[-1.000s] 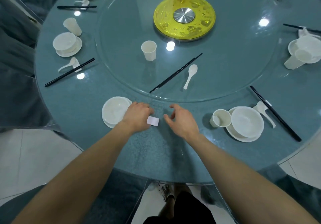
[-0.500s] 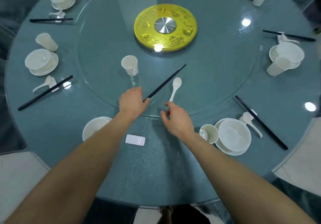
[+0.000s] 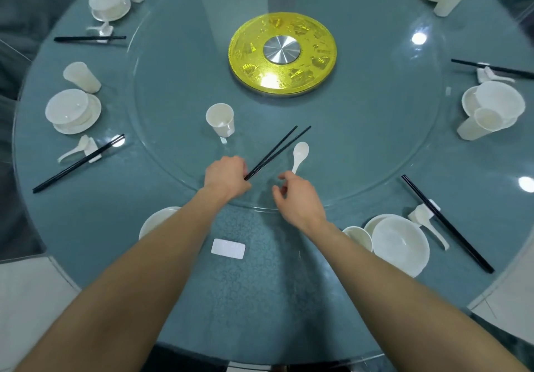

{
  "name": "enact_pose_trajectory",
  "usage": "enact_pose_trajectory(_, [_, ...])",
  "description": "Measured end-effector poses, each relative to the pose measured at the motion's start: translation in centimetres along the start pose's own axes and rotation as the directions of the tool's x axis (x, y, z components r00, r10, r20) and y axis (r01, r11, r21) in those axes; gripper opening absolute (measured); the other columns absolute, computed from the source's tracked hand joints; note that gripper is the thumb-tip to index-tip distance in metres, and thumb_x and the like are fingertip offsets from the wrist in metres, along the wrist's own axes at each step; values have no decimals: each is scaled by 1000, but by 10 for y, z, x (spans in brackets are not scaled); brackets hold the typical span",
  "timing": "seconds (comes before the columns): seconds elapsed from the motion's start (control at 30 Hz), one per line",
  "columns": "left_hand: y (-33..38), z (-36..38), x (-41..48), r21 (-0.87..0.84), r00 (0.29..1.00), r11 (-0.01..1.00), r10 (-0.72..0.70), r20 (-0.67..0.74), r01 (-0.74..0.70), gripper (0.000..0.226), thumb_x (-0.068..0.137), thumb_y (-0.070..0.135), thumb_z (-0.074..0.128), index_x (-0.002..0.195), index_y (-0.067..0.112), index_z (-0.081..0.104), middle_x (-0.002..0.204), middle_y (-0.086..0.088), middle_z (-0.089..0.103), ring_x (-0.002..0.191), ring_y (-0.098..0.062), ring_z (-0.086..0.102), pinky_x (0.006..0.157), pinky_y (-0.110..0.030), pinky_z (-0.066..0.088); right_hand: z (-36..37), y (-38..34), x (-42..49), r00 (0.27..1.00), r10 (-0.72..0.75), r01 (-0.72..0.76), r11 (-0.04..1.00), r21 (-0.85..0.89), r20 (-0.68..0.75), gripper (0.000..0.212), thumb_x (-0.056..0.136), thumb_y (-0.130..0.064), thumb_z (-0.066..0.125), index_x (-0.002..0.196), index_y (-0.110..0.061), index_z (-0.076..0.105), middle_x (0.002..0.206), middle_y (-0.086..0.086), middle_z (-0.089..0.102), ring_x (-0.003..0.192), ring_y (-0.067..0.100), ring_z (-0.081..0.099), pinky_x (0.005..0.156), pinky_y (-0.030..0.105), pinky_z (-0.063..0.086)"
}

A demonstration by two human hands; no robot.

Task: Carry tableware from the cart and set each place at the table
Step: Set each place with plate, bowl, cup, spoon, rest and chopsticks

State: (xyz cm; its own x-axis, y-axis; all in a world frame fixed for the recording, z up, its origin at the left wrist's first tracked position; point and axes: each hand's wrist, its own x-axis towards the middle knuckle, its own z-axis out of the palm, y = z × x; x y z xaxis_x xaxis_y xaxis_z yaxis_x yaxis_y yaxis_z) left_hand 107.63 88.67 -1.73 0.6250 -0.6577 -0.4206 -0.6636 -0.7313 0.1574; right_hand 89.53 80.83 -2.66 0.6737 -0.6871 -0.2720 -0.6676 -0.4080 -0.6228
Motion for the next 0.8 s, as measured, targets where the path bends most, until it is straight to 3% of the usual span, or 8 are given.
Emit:
enact_pose_trajectory(0.13, [-8, 2, -2, -19, 1000, 1000, -7, -7, 7, 15, 78, 34, 76, 87, 28, 66, 89, 3, 69, 86, -28, 66, 77, -34, 55, 3, -2, 8, 999, 36, -36, 999, 15, -10, 33, 102, -35, 52, 128, -17, 61, 99, 1, 72, 92, 26, 68, 83, 45, 58])
enact_pose_trajectory(0.3, [-11, 4, -9, 52, 1000, 999, 16, 0, -16, 9, 75, 25, 69, 78, 17, 67, 78, -3, 66, 77, -34, 66, 65, -31, 49, 10, -1, 16, 995, 99, -97, 991, 89, -19, 28, 101, -32, 55, 121, -17, 64, 85, -2, 73, 82, 23, 68, 77, 39, 58])
enact_pose_trajectory(0.43, [-18, 3, -12, -80, 999, 997, 1, 34, 2, 15, 73, 29, 73, 72, 14, 69, 69, -2, 69, 71, -28, 67, 63, -31, 54, 15, -2, 24, 981, 192, -181, 942, 282, -11, 16, 99, -32, 63, 95, -18, 69, 81, -2, 74, 68, 20, 71, 69, 35, 61])
enact_pose_trajectory(0.53, [-28, -1, -15, -407, 995, 912, -2, 95, 41, 8, 78, 23, 81, 79, 16, 78, 71, 6, 74, 71, -16, 70, 72, -28, 59, 15, -8, 30, 945, 323, -302, 810, 503, 48, 26, 102, -32, 65, 91, -10, 72, 87, 9, 77, 57, 19, 73, 55, 24, 55])
enact_pose_trajectory(0.6, [-35, -5, -22, -574, 985, 814, 19, 173, 85, 4, 82, 16, 82, 80, 15, 79, 67, 8, 72, 63, -14, 64, 68, -27, 58, 18, -15, 33, 916, 375, -373, 673, 639, 140, 31, 104, -35, 65, 94, -6, 73, 91, 12, 78, 58, 20, 74, 55, 30, 53])
enact_pose_trajectory(0.7, [-49, -8, -39, -701, 961, 700, 79, 265, 136, 5, 84, 14, 84, 83, 11, 80, 71, -2, 71, 67, -20, 62, 72, -32, 54, 23, -32, 31, 910, 336, -387, 487, 783, 241, 30, 106, -29, 64, 101, 0, 71, 89, 10, 74, 59, 19, 72, 46, 25, 44])
enact_pose_trajectory(0.8, [-61, -7, -63, -772, 939, 594, 76, 335, 227, 15, 90, 8, 81, 101, -2, 76, 88, -15, 74, 80, -27, 75, 75, -32, 62, 25, -48, 18, 927, 278, -352, 406, 844, 253, 20, 106, -22, 64, 94, -8, 72, 77, 1, 75, 61, 18, 70, 48, 23, 42])
